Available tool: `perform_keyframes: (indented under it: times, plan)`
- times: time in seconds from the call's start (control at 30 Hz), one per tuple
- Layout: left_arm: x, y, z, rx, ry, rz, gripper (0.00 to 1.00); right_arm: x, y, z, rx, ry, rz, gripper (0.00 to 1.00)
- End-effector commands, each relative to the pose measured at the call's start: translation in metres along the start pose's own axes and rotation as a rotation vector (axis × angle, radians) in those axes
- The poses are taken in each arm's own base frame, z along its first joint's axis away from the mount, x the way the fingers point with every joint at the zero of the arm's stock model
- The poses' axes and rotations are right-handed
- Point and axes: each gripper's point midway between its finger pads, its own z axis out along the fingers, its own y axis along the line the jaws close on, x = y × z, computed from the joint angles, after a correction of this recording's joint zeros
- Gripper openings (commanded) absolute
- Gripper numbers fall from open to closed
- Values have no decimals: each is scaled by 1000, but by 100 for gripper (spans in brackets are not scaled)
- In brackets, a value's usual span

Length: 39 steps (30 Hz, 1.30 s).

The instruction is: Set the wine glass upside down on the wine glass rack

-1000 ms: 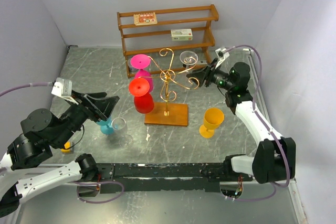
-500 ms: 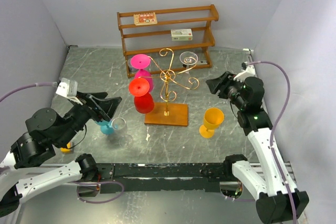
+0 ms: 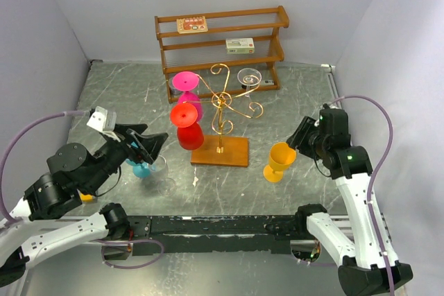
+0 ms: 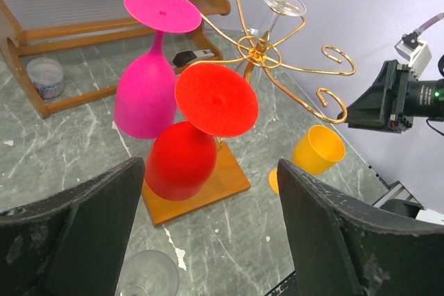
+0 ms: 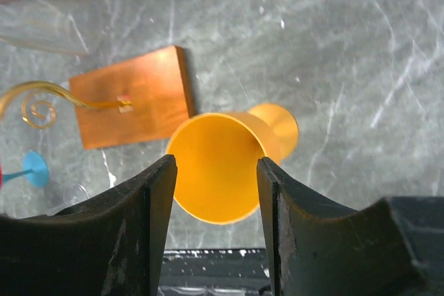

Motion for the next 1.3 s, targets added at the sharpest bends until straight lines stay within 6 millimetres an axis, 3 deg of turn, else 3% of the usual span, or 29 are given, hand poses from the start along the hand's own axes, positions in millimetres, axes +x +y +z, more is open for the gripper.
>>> perform_keyframes:
  times: [0.0, 0.1, 0.27, 0.43, 0.6, 0.8, 0.97, 1.17, 1.27]
  plan:
    - [-5, -4, -2, 31, -28, 1, 89, 27, -22, -9, 85, 90, -7, 49]
    - [-6, -3, -3, 30, -34, -3, 91, 38, -32, -4, 121, 117, -5, 48]
    - [-6, -4, -4, 35, -33, -7, 91, 47, -40, 10, 156, 136, 9, 39]
    - [-8, -5, -7, 43, -36, -12, 91, 52, -42, 22, 162, 156, 10, 22]
    - [-13, -8, -9, 62, -55, -21, 91, 48, -48, 27, 198, 140, -2, 0]
    - [-17, -10, -10, 73, -62, -24, 92, 30, -47, 18, 203, 63, -9, 0]
    - [-25, -22, -10, 121, -73, -35, 92, -8, -34, -6, 165, -98, 4, 0]
    - [-42, -52, -11, 256, -92, -41, 96, -77, -10, -77, 45, -458, 59, 0]
    - [-51, -70, -9, 333, -111, -50, 97, -101, 4, -118, -59, -636, 85, 0]
